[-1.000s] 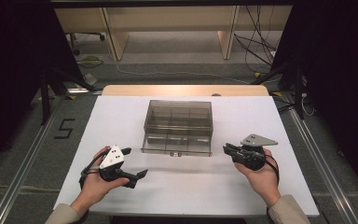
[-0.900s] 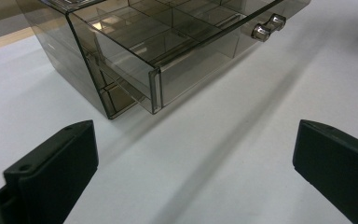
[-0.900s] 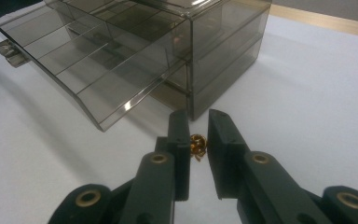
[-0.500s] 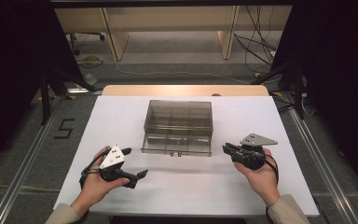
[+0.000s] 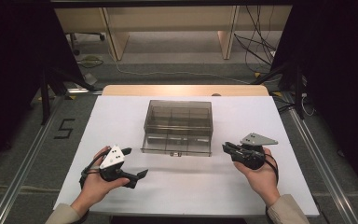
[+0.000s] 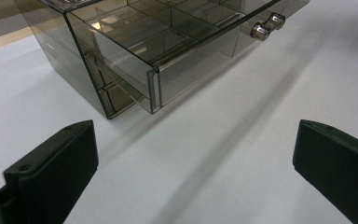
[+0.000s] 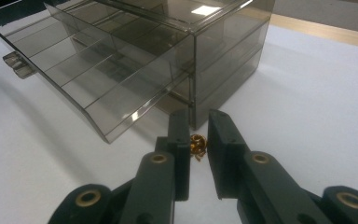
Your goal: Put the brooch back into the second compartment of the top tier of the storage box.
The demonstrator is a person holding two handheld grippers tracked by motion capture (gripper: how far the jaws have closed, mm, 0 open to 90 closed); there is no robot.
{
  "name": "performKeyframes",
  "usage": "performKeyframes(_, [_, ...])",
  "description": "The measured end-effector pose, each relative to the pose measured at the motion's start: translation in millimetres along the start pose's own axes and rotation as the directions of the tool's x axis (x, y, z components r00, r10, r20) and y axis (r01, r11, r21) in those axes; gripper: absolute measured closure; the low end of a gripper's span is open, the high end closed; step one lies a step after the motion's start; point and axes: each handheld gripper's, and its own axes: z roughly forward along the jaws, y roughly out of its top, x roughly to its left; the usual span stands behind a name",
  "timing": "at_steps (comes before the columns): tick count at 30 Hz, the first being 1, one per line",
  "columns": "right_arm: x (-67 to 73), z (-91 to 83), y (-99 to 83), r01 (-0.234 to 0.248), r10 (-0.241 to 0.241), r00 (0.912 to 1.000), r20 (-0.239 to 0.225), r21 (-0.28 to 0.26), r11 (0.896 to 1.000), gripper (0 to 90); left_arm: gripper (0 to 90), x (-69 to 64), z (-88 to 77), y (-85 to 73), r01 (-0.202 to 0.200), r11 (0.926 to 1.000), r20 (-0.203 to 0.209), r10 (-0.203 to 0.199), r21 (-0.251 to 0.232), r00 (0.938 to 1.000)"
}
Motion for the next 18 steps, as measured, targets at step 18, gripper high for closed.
performKeyframes(18, [1.8, -3.2, 4.6, -0.001, 0.002, 1.0000, 0.004, -0.027, 1.000, 80.0, 0.0, -0.1, -0.3, 0.1, 0.007, 1.0000, -0.002, -0.007, -0.006, 1.0000])
